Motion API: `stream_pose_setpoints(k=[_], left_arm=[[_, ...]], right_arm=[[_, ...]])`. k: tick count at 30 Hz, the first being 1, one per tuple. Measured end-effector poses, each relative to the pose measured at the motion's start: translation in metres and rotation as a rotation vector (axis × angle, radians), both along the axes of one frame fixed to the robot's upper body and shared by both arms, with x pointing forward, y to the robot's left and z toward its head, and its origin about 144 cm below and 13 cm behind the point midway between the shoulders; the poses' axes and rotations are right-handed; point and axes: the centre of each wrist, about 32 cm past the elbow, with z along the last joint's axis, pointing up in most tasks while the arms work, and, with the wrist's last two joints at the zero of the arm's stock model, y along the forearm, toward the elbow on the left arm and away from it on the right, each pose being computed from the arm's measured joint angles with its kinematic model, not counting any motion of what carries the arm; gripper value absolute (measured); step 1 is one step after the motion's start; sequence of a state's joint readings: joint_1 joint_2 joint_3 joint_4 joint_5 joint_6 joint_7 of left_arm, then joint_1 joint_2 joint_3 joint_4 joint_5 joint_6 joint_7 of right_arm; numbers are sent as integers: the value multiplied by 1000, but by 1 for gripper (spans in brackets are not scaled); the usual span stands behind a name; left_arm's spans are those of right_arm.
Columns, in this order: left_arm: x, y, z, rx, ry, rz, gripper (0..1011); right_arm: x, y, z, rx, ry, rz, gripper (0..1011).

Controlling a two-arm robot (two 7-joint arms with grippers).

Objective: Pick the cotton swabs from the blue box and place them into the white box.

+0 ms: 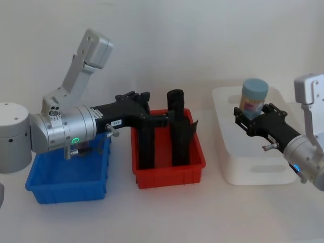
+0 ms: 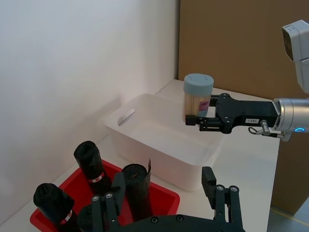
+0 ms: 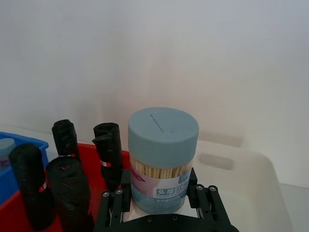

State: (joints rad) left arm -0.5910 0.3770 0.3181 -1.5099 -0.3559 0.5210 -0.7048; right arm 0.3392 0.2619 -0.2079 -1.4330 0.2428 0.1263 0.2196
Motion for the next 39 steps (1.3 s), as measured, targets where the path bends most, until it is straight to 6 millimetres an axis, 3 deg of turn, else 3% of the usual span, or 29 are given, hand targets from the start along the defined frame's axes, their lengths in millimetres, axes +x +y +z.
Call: stream_pose_setpoints(k=[10, 33, 34, 39], left_arm=[[0, 0, 0, 0, 0, 0, 1004], [0, 0, 0, 0, 0, 0, 1004], [0, 0, 0, 0, 0, 0, 1004], [0, 0, 0, 0, 0, 0, 1004]], right_arm=[[21, -15, -7, -4, 74, -45, 644], [57, -11, -22, -47, 211, 1, 647], [60, -11, -24, -51, 222, 4, 721], [63, -10, -25, -57, 231, 6, 832]])
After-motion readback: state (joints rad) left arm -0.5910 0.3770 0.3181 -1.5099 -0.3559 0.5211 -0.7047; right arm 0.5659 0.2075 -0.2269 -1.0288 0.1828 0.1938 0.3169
